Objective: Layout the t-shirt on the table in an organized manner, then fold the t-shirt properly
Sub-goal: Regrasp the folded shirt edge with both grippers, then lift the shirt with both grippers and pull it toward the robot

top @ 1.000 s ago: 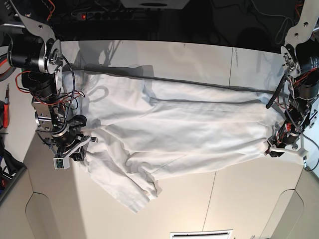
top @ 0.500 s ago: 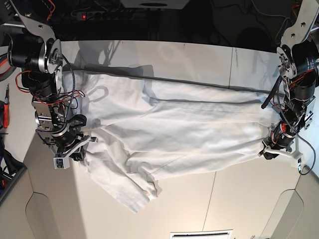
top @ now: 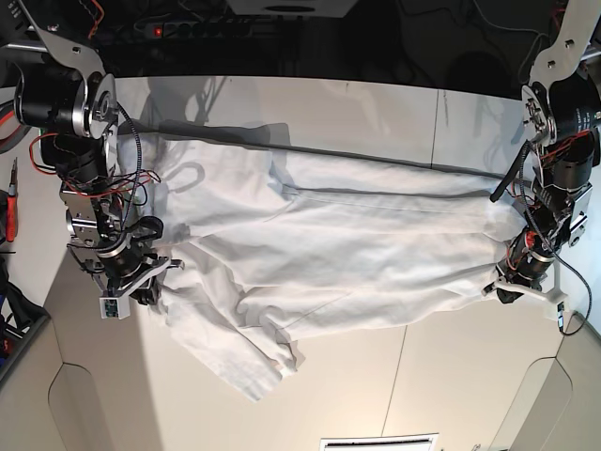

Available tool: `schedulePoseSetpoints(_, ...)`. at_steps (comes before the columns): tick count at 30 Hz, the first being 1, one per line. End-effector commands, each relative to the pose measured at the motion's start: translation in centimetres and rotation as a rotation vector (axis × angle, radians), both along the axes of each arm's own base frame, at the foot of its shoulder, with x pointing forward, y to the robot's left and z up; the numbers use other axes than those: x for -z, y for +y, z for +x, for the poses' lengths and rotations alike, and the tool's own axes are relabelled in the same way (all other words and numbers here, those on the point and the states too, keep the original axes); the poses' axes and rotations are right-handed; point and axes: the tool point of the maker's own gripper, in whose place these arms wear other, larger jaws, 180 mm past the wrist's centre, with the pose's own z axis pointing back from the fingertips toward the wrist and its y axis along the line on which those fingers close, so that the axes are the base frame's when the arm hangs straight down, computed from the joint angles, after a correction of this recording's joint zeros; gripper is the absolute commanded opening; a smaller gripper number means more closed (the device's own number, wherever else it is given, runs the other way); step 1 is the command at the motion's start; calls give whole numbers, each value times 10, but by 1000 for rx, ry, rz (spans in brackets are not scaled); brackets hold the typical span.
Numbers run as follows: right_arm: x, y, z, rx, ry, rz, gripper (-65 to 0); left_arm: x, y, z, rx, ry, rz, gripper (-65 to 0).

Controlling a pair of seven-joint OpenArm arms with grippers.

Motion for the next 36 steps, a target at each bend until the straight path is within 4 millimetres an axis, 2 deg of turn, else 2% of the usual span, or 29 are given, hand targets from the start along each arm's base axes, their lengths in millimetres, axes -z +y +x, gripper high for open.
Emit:
schedulePoseSetpoints(1, -31, -5, 22, 19, -99, 26, -650, -29, 14, 16, -13, -84, 23, -650)
schedulePoseSetpoints(5, -52, 5, 30, -48, -153, 92, -650, -43, 20, 18, 24, -115, 34, -650)
schedulePoseSetpoints(9, -64, 16, 27, -128, -164, 96, -650, -58, 18, 20, 77, -160, -9, -650)
schedulePoseSetpoints(17, -71, 10, -10, -130, -181, 82, -650, -77, 11, 19, 186, -221, -62, -650)
schedulePoseSetpoints(23, -82, 2, -35, -152, -211, 28, -650, -84, 26, 16, 170, -227, -54, -650)
schedulePoseSetpoints(30, -99, -6, -46, -156, -219, 21, -650, -93, 38, 14, 144, -247, -59, -650)
schedulePoseSetpoints(36, -116, 4, -62, -171, -207, 75, -650, -96, 49, 6, 102, -265, -99, -650)
